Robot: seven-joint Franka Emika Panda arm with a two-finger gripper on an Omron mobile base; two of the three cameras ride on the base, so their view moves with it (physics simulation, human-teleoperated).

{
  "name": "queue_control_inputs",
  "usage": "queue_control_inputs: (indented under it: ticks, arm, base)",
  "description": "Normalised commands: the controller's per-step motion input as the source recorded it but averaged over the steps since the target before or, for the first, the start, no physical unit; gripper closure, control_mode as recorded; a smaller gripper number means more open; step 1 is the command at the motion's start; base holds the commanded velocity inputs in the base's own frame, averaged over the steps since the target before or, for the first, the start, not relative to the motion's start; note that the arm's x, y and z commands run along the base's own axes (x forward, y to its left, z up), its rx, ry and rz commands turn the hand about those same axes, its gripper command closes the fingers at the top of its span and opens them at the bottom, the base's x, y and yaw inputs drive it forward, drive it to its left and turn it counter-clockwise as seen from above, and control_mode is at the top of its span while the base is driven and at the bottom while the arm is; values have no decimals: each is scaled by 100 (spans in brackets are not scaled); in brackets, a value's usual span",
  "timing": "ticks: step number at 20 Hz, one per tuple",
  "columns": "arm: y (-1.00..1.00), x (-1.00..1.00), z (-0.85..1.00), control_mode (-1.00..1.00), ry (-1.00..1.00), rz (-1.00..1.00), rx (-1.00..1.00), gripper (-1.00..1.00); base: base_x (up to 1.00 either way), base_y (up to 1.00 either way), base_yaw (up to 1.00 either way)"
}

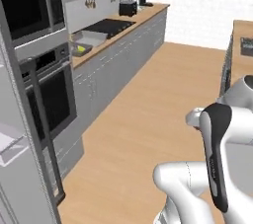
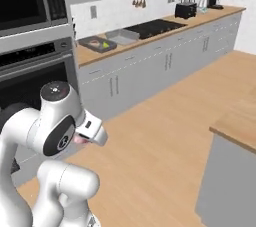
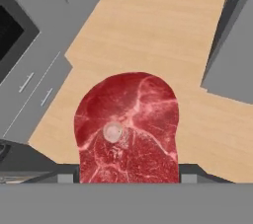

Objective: Place one lemon wedge and one steak in each tupperware on the nearby counter, to pack two identical lunches.

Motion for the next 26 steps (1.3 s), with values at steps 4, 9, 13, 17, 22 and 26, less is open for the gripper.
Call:
queue_control_inputs:
  ticks: [4,9,13,17,22,26]
  arm:
    - [0,0,0,100,0,0,0,100]
    - [0,0,0,100,0,0,0,100]
    - [0,0,0,100,0,0,0,100]
    - [0,0,0,100,0,0,0,100]
    - [0,0,0,100,0,0,0,100]
    - [0,0,0,100,0,0,0,100]
  base:
    - [100,-63,30]
    - [100,-57,30]
    - [100,-32,18]
    - [100,-7,13]
    - [100,19,10]
    - [100,15,1]
